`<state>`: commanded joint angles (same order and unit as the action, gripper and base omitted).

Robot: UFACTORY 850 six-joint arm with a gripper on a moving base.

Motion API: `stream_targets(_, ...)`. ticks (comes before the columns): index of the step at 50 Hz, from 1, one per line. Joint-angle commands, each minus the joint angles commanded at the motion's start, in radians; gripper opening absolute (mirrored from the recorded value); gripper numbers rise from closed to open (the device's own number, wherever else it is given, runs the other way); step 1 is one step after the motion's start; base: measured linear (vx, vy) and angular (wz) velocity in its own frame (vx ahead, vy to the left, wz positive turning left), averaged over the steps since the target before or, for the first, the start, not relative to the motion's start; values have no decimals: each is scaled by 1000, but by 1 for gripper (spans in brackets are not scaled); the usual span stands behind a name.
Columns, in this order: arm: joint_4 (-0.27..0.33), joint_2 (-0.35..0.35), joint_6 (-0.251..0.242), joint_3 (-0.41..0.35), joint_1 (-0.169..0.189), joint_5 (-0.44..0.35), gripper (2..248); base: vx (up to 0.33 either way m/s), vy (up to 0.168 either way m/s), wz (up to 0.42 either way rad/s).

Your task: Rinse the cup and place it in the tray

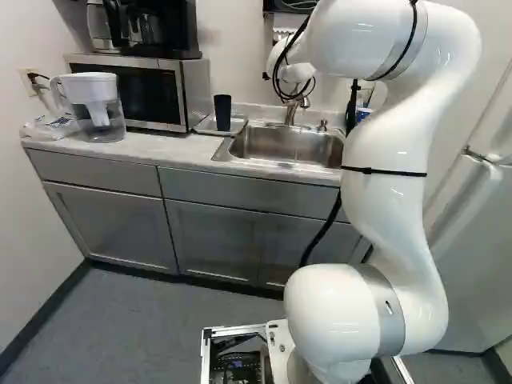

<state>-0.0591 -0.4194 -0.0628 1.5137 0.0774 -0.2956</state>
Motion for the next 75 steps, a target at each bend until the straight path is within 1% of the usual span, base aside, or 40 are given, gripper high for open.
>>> stream_targets(25, 0, 47, 0, -57, 2, 31, 247, 0, 0, 0)
stream_targets(57, 0, 57, 0, -43, 2, 31, 247, 0, 0, 0)
stream_targets(63, 0, 68, 0, -44, 2, 38, 247, 0, 0, 0)
stream_targets(75, 0, 108, 0, -65, 4, 78, 247, 0, 0, 0)
